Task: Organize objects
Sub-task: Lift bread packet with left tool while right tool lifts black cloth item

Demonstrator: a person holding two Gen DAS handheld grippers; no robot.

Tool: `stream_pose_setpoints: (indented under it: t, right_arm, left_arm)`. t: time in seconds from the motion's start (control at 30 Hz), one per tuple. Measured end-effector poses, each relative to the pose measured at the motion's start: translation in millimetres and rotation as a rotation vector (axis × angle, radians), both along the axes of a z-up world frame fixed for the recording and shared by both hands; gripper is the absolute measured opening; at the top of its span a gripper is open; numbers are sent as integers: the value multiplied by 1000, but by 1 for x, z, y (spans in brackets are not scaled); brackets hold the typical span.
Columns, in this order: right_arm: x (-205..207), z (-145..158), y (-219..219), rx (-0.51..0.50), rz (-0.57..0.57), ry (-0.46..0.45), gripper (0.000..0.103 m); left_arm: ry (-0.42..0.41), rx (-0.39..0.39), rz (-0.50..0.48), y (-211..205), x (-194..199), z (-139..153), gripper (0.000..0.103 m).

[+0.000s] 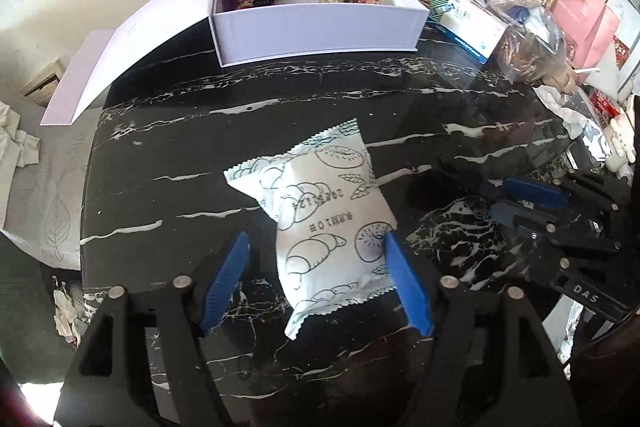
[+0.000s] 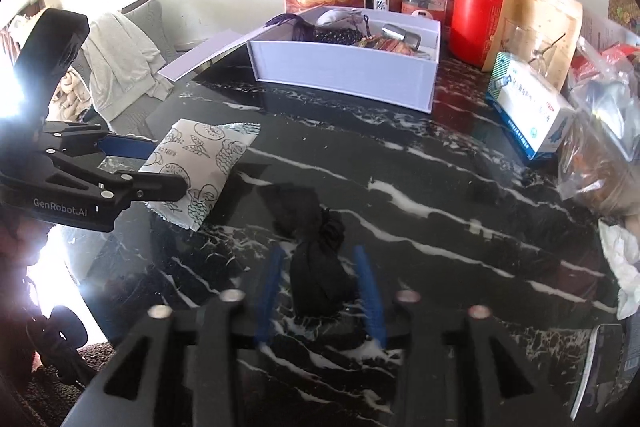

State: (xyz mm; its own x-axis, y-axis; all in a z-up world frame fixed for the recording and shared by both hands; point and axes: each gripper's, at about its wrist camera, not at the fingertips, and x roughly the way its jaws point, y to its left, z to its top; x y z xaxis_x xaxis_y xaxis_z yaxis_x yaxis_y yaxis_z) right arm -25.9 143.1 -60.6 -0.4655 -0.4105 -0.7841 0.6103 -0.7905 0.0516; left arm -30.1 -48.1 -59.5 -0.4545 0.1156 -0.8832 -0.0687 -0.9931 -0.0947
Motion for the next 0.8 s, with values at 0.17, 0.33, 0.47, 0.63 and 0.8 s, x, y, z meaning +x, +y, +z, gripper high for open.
stream_pose_setpoints:
  t: [0.17,0.33,0.47,0.63,0.8]
  right_arm:
    - [-2,-9,-3,-17,21,-25,60]
    - [-7,-19,-8,12,14,-33,60]
    - [-9,-21,-9,19,8,-13,60]
    - [-8,-22,-11,22,7,3,60]
    - [-8,-23,-16,54,12,23,60]
  left_arm:
    - [11,-22,14,3,-5,0,75]
    - [8,-40,-9,15,-11,0,75]
    - [12,-86,-1,22,-17,1,80]
    - [7,-139,18,26,-25,-9,92]
    - [4,-158,12,30,-29,-12,92]
